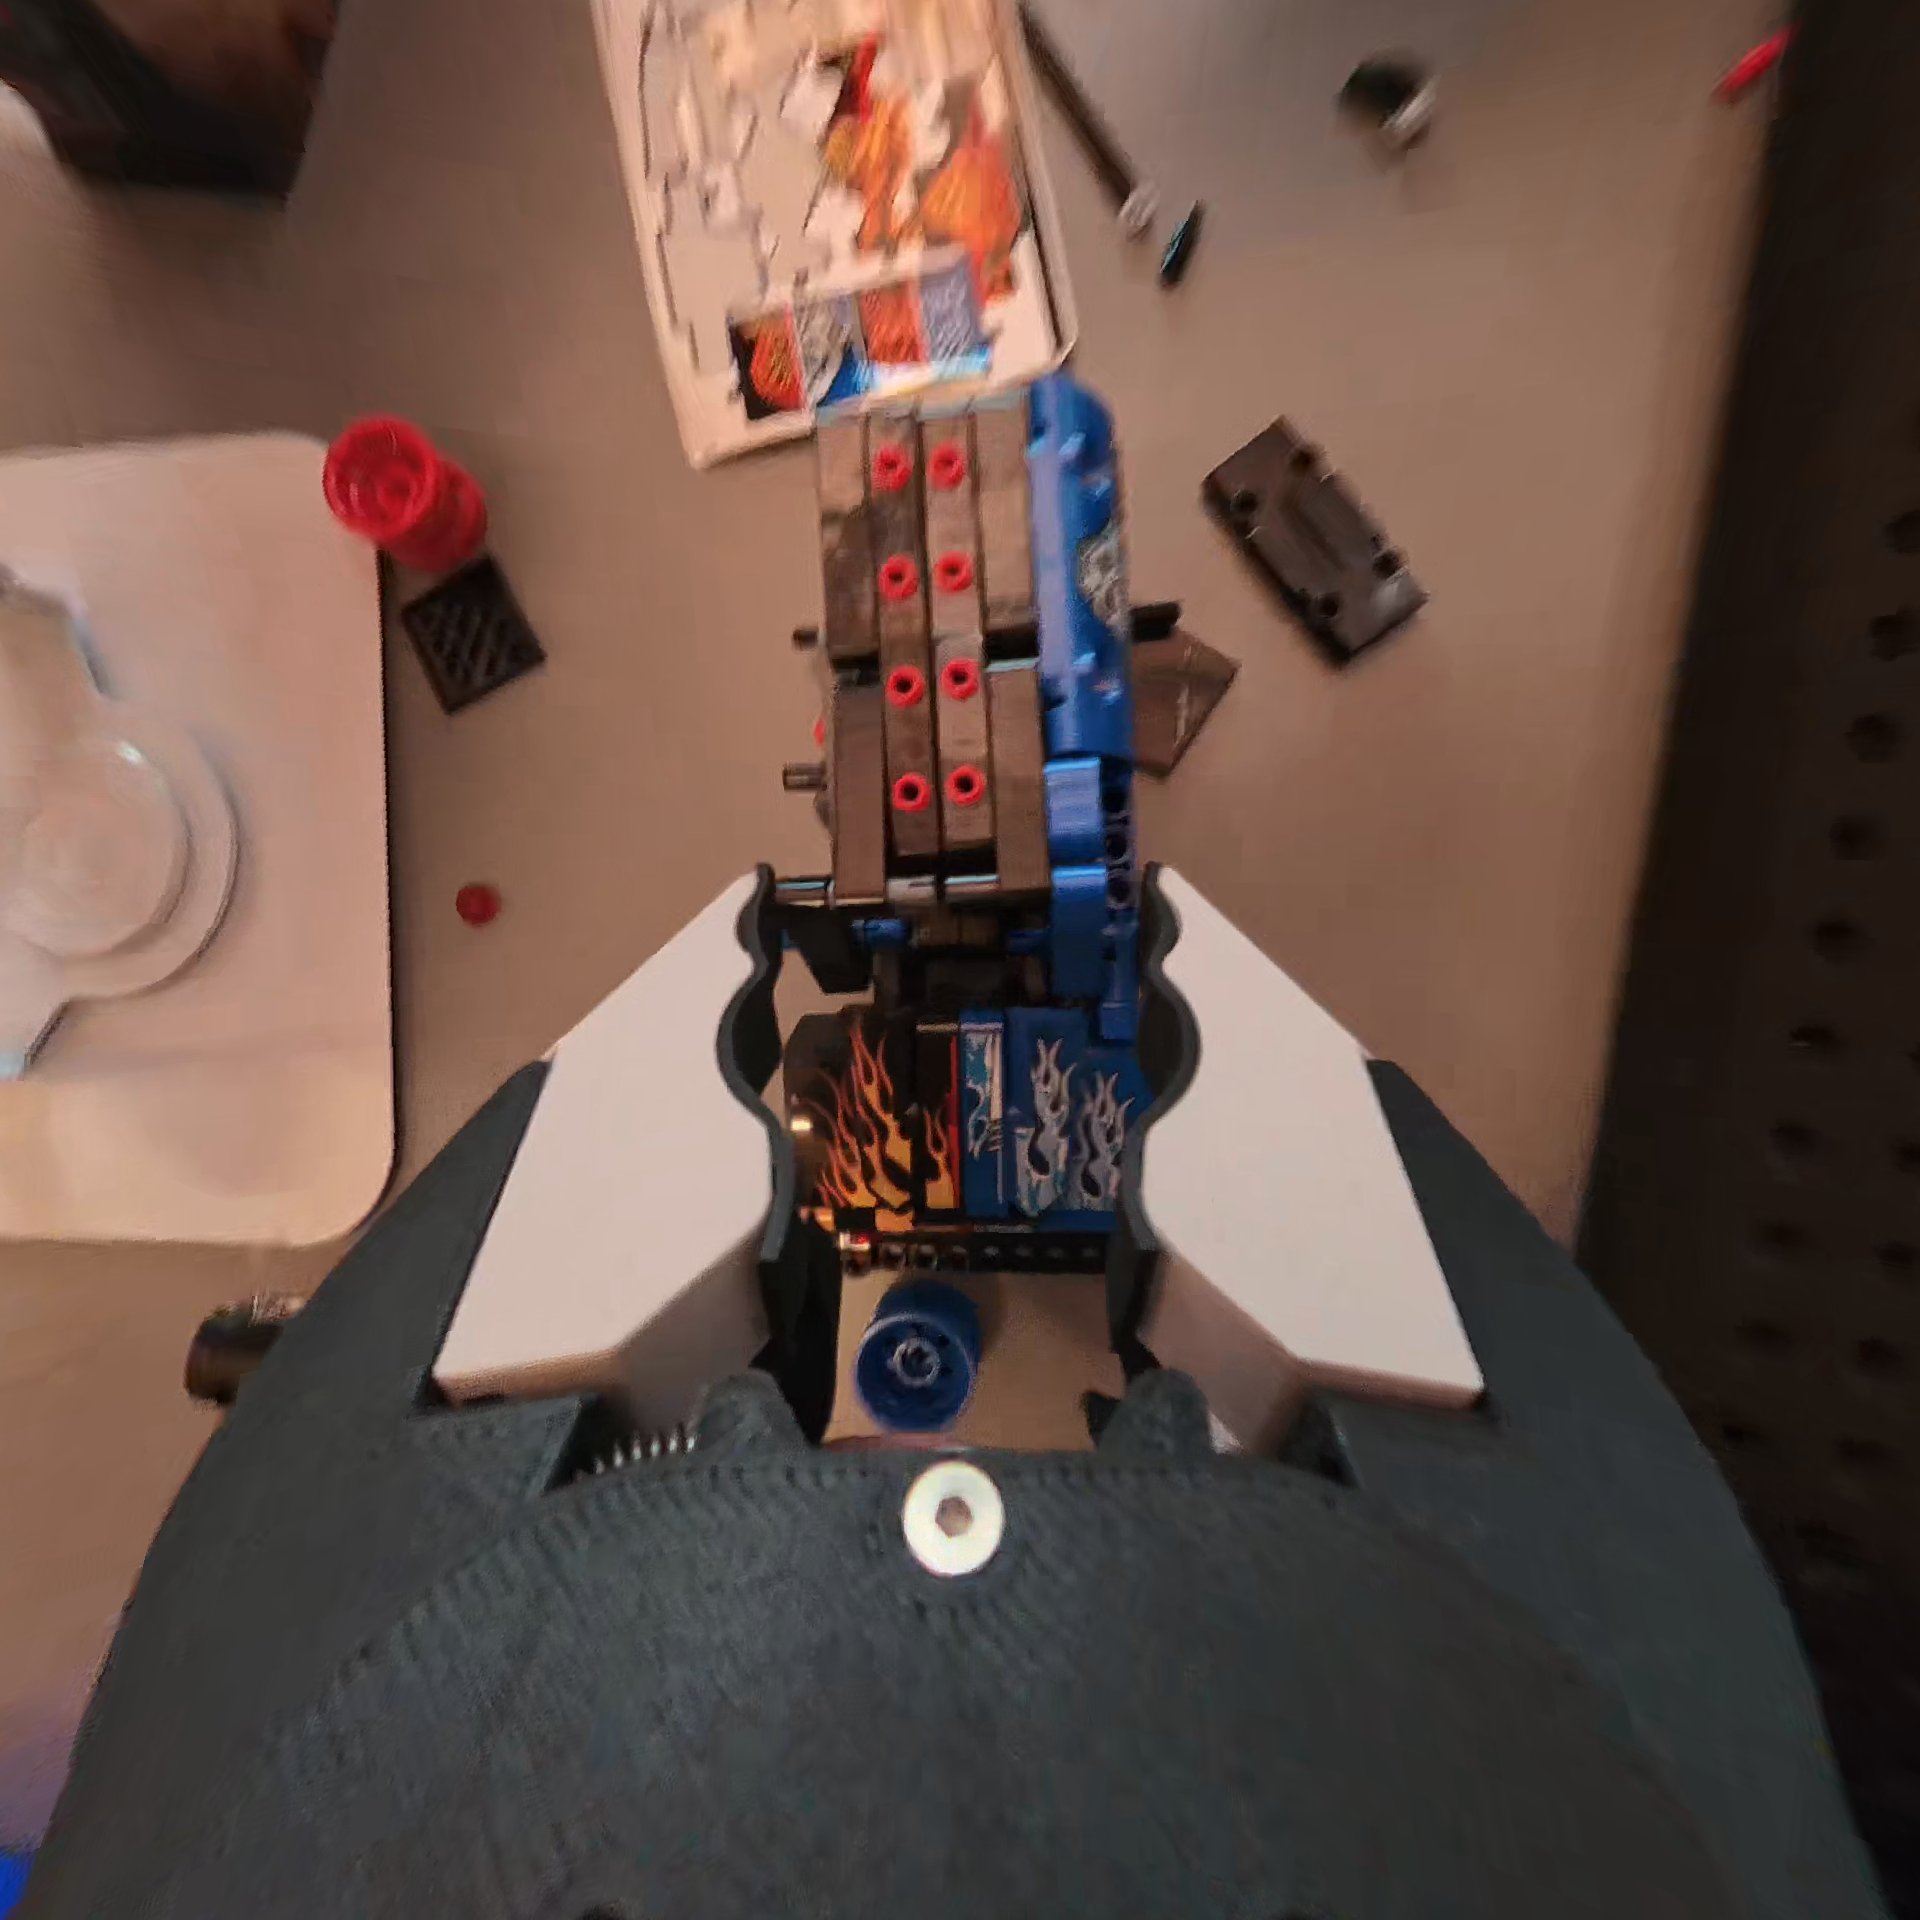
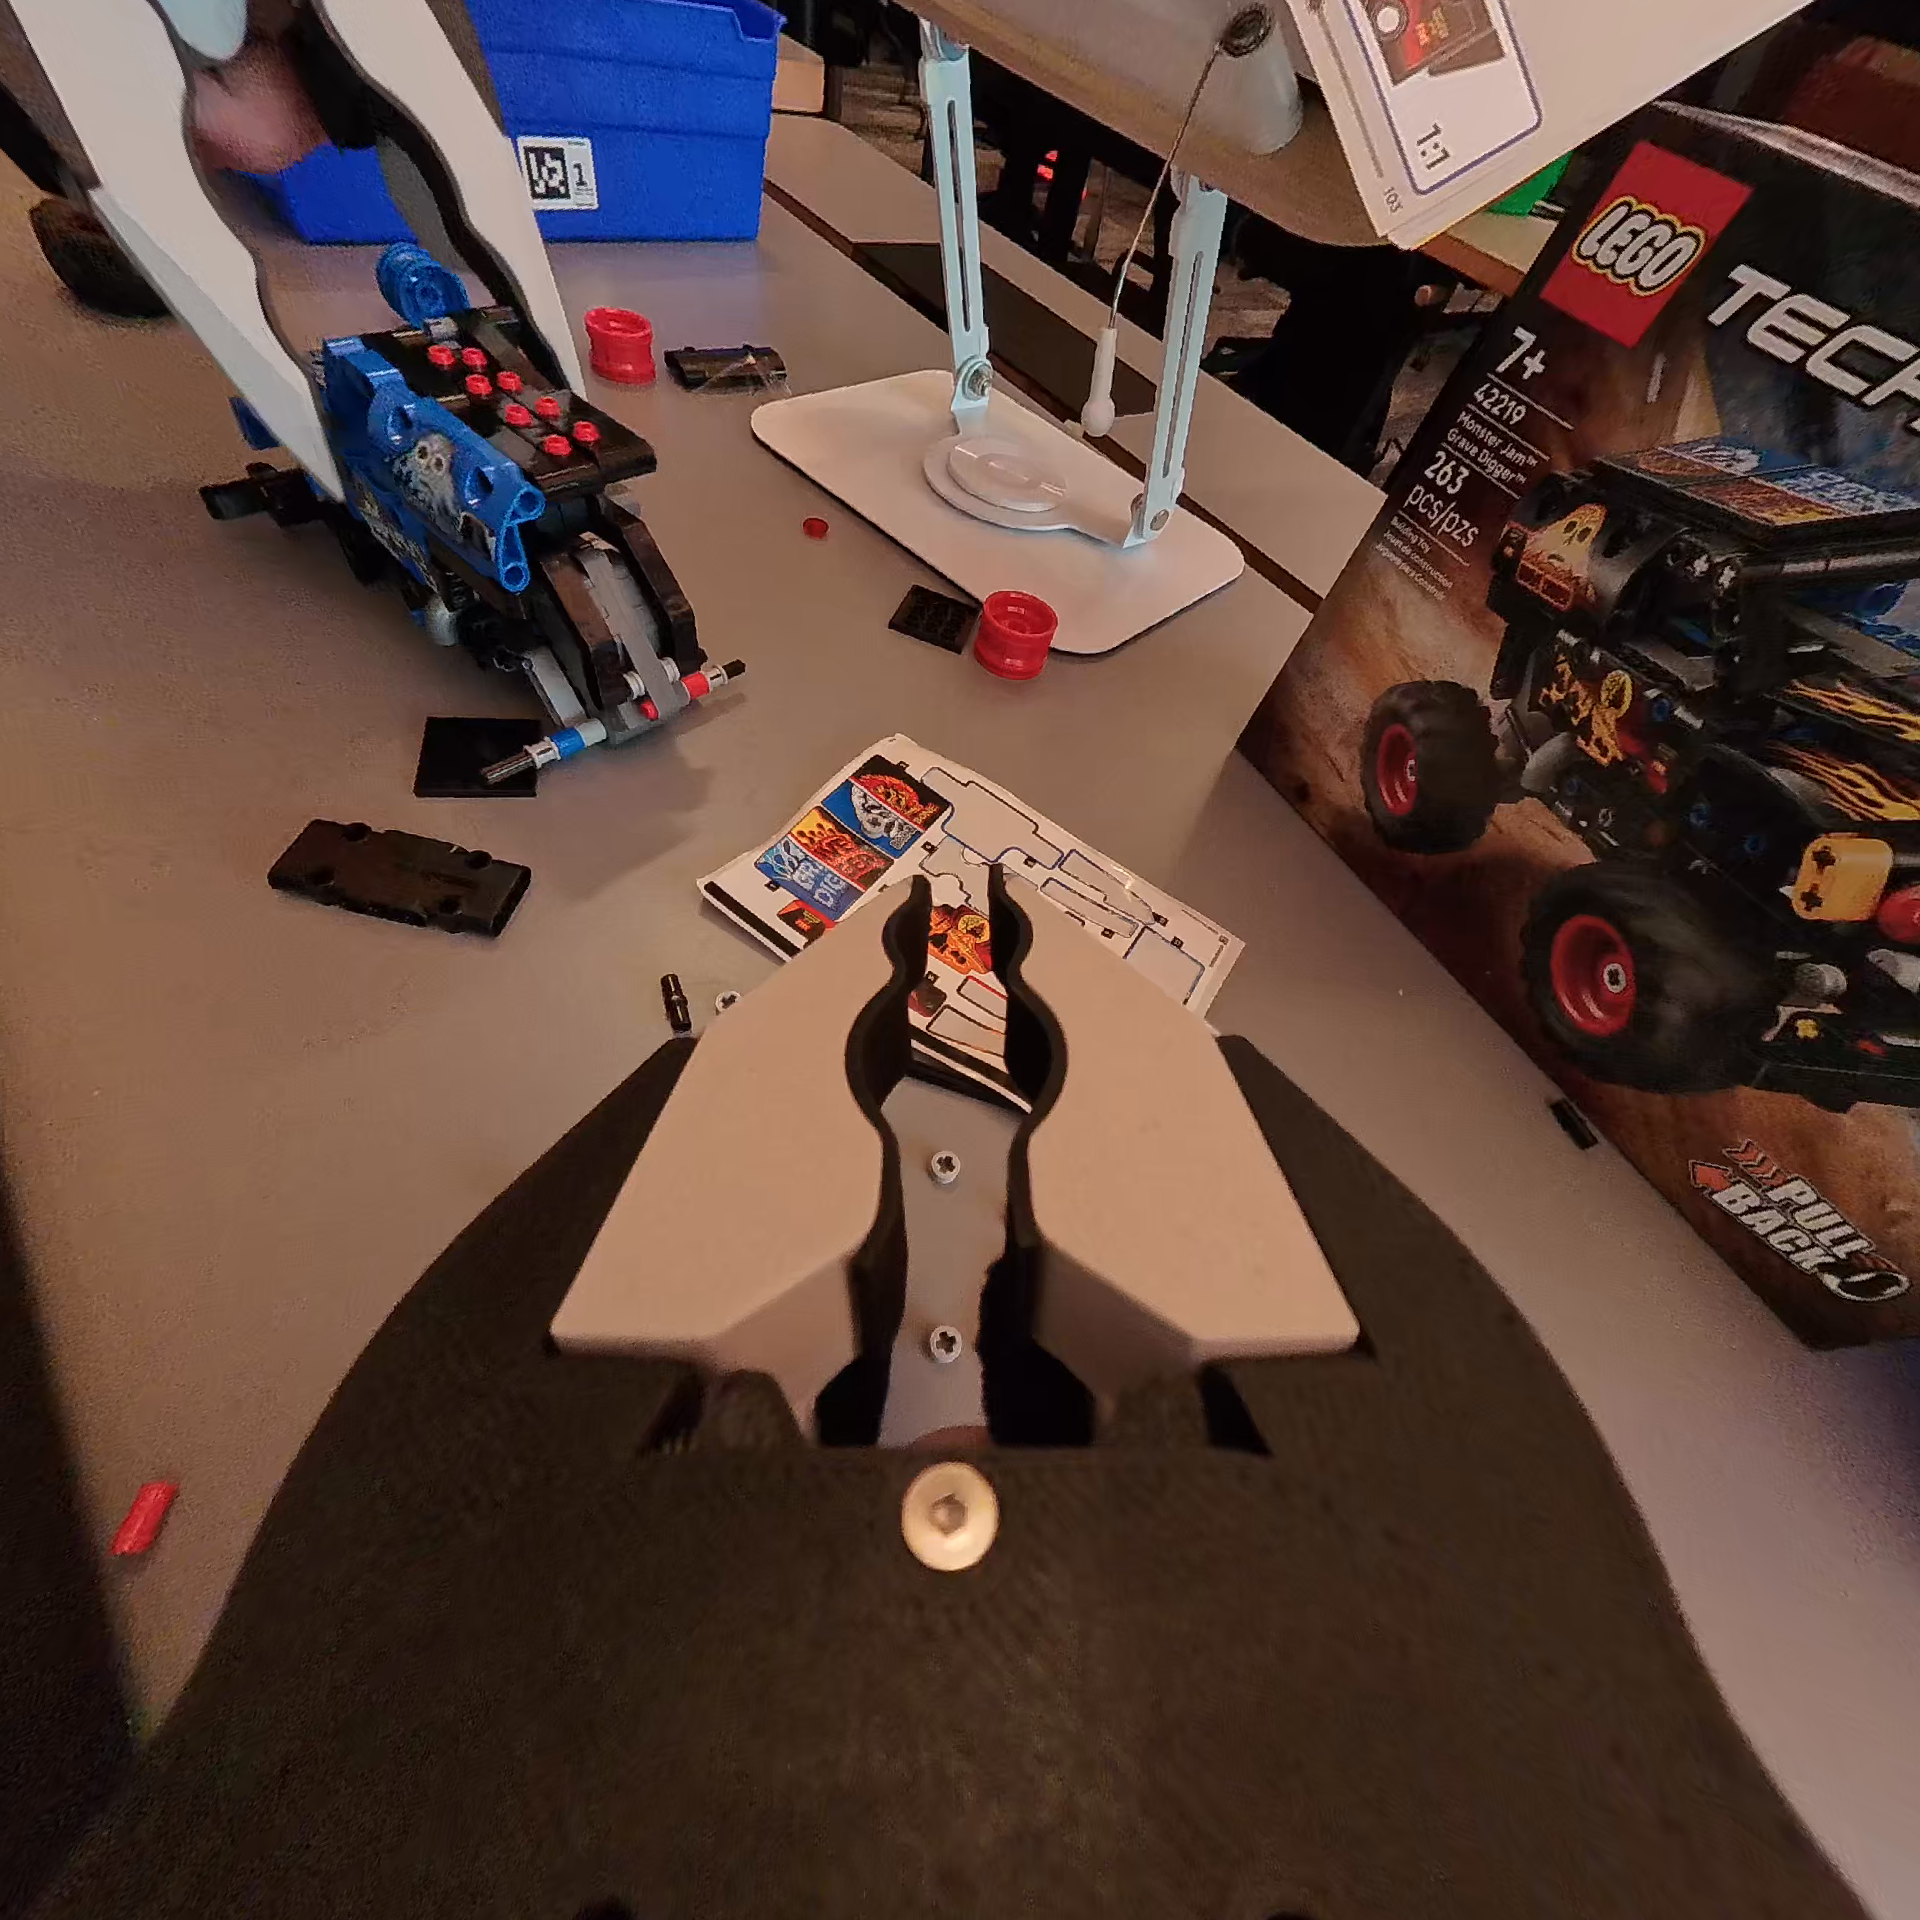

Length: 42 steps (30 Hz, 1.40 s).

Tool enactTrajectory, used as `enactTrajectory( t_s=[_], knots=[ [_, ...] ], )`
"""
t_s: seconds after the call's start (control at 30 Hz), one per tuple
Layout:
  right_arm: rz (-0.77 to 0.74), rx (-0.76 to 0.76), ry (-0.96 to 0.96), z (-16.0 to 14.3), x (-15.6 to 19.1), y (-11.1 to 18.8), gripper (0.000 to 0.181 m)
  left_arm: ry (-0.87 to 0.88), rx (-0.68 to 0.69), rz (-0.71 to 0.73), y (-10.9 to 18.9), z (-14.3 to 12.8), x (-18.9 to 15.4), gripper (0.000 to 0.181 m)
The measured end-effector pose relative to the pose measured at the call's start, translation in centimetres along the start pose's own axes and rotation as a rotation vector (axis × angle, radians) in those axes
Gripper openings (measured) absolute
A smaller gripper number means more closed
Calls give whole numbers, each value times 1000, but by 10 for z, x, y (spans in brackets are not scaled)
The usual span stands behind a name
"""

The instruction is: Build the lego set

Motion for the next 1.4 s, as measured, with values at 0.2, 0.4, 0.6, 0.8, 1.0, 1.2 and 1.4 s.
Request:
enactTrajectory(
  t_s=[0.2, 0.4, 0.6, 0.8, 1.0, 1.2, 1.4],
  knots=[
    [-1, -4, -2, 1, 1, 1, 8, -49, 29, -31, 0, -2, 4, 64],
    [5, -15, -10, 1, 0, 2, 8, -174, 146, -89, 2, 2, 22, 64],
    [8, -35, -25, 3, -1, 4, 7, -270, 263, -28, 3, 6, 36, 67],
    [22, -39, -27, 3, 0, 3, 7, -398, 374, 65, 5, 10, 35, 68],
    [22, -45, -37, 3, -1, 4, 7, -619, 536, 119, 3, 14, 34, 72],
    [12, -57, -47, 3, -3, 7, 6, -470, 521, 178, 15, 5, 40, 86],
    [25, -54, -43, 3, -1, 5, 6, -71, 283, 283, 39, 9, 23, 95]
  ],
)
Point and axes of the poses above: each gripper's, where its closed fingertips meet, y back along the fingers, z out of its top, x = y × z across the jaws, the point moved 9 cm from there along y, back along the fingers, and after that the axes turned 3 degrees about y, right-handed, at the moved point
